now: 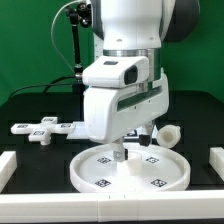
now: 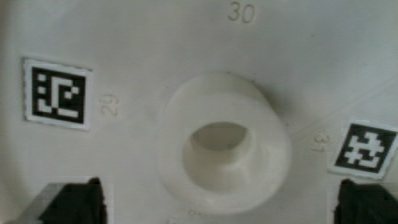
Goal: Assemble round table
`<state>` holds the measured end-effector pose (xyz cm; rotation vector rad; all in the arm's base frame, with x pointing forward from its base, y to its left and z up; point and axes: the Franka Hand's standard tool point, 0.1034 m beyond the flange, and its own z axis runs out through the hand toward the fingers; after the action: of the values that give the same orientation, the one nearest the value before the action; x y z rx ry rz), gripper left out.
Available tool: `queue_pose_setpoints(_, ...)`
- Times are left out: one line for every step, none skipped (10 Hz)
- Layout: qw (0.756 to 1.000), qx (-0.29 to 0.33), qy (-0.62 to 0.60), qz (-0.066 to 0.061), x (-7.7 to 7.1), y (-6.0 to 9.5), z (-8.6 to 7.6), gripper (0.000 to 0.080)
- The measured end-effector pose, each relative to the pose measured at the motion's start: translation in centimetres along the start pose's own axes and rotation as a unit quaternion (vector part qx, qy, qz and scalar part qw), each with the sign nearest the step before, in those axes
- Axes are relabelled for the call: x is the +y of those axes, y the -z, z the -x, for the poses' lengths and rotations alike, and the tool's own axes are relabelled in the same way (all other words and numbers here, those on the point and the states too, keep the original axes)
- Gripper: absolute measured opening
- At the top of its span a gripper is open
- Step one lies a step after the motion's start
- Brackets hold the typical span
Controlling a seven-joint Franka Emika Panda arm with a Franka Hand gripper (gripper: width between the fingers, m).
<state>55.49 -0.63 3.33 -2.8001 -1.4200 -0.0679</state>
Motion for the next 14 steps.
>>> queue_pose_setpoints(1.0, -0.001, 0.003, -0.003, 0.2, -0.6, 0.3, 0.065)
queue_pose_setpoints(1.0, -0.002, 0.003, -0.005, 0.4, -1.1, 0.4, 0.065)
queue_pose_setpoints(1.0, -0.002, 0.002, -0.005, 0.4, -1.2, 0.5, 0.065)
queue_pose_setpoints(1.0, -0.003, 0.001, -0.006, 0.4, -1.3, 0.6, 0.065)
queue_pose_setpoints(1.0, -0.003, 0.001, -0.007, 0.4, -1.4, 0.6, 0.065)
queue_pose_setpoints(1.0, -0.004, 0.001, -0.009, 0.2, -1.6, 0.7, 0.065)
queue_pose_setpoints(1.0, -0.004, 0.001, -0.009, 0.1, -1.6, 0.6, 0.065)
queue_pose_setpoints(1.0, -0.004, 0.002, -0.01, 0.1, -1.6, 0.5, 0.0566)
queue_pose_setpoints(1.0, -0.004, 0.002, -0.01, 0.1, -1.7, 0.6, 0.0566)
queue_pose_setpoints(1.0, -0.004, 0.002, -0.01, 0.1, -1.6, 0.5, 0.04)
queue_pose_setpoints(1.0, -0.004, 0.002, -0.01, 0.1, -1.7, 0.6, 0.0403)
queue_pose_setpoints(1.0, -0.004, 0.002, -0.01, 0.1, -1.7, 0.6, 0.0403)
queue_pose_setpoints(1.0, -0.004, 0.002, -0.01, 0.1, -1.7, 0.6, 0.0403)
queue_pose_setpoints(1.0, -0.004, 0.002, -0.01, 0.1, -1.7, 0.6, 0.0403)
